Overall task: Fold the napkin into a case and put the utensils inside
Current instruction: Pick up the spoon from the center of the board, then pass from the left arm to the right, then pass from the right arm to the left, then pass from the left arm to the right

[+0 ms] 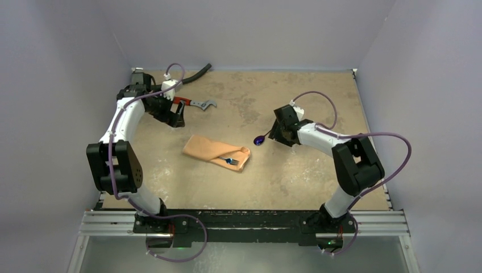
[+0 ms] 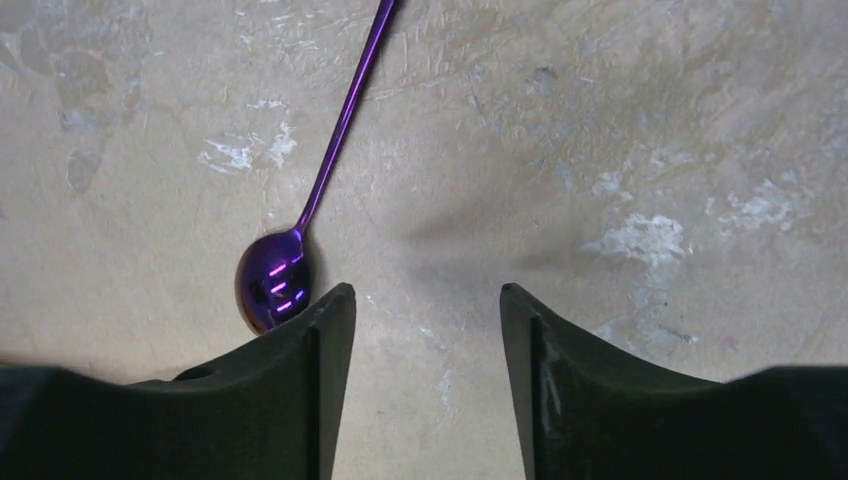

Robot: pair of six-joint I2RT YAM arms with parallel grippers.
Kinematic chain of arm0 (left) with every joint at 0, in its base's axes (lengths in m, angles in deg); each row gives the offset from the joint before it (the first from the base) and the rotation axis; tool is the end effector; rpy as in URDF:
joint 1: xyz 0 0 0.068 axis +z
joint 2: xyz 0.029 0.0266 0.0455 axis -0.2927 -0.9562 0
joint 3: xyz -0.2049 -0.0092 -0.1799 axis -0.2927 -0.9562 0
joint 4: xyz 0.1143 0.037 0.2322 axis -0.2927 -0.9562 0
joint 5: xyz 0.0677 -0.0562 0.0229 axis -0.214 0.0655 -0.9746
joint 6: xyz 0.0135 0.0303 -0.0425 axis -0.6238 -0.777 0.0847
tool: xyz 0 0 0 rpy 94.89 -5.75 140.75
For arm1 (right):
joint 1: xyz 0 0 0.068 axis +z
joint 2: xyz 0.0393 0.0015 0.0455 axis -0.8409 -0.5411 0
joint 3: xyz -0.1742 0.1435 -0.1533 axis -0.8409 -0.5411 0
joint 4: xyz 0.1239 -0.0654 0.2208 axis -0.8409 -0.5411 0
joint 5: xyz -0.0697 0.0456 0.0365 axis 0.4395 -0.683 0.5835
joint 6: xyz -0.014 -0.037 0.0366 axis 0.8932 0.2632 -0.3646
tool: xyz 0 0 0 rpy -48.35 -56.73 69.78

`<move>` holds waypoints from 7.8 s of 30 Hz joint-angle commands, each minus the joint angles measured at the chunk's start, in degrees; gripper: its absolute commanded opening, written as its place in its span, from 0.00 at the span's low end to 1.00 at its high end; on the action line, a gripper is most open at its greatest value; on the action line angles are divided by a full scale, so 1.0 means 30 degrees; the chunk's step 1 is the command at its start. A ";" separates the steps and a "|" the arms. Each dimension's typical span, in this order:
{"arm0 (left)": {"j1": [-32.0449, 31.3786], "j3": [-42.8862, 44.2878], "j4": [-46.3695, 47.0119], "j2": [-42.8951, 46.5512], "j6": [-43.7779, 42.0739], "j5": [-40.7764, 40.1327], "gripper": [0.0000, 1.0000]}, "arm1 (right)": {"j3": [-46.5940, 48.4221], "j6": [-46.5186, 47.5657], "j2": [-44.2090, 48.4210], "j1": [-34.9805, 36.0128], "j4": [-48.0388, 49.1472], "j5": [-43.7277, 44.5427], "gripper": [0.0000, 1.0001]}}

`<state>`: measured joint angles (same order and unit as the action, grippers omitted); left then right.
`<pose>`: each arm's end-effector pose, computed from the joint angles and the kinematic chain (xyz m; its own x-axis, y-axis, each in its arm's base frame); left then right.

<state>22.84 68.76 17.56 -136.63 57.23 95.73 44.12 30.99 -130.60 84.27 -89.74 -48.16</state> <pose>0.3364 0.0176 0.2791 -0.7408 0.3211 -0.5900 0.5049 0.8456 -0.1737 0.3074 0.1463 0.1846 -0.6849 0.4342 -0.5851 0.2966 0.8996 0.3205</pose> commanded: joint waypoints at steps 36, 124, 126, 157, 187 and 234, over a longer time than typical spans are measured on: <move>-1.4007 0.4084 0.3762 -0.6546 0.5548 -0.0829 0.99 | 0.8729 0.1066 -0.8046 -0.3303 -0.2745 0.1457 0.00; -1.7305 0.3293 0.8632 -1.1250 0.6712 -0.7257 0.00 | -0.1027 -0.0348 -0.0971 -0.5862 0.8228 -0.7088 0.58; -1.7316 0.3293 0.8598 -1.1252 0.6710 -0.7233 0.00 | -0.1026 -0.0691 -0.1571 -0.5809 0.8909 -0.7362 0.54; -0.7743 0.8592 -0.2350 -0.3027 -0.6835 0.3293 0.66 | 0.4434 0.5553 -0.0275 -0.2318 0.5157 -1.9327 0.00; -0.7779 -1.0964 1.0333 1.8096 -3.2352 0.5924 0.74 | 0.8447 -0.2721 -0.1181 0.5155 1.1429 -2.7434 0.00; -0.7830 -1.3689 1.8856 1.6439 -2.4582 -0.5305 0.00 | -0.0111 -0.6778 0.5334 0.4306 1.2890 -1.4995 0.58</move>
<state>-0.52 28.19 69.56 -88.33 -19.84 82.45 43.00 13.64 -113.99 96.48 -56.05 -97.02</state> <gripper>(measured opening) 0.022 0.591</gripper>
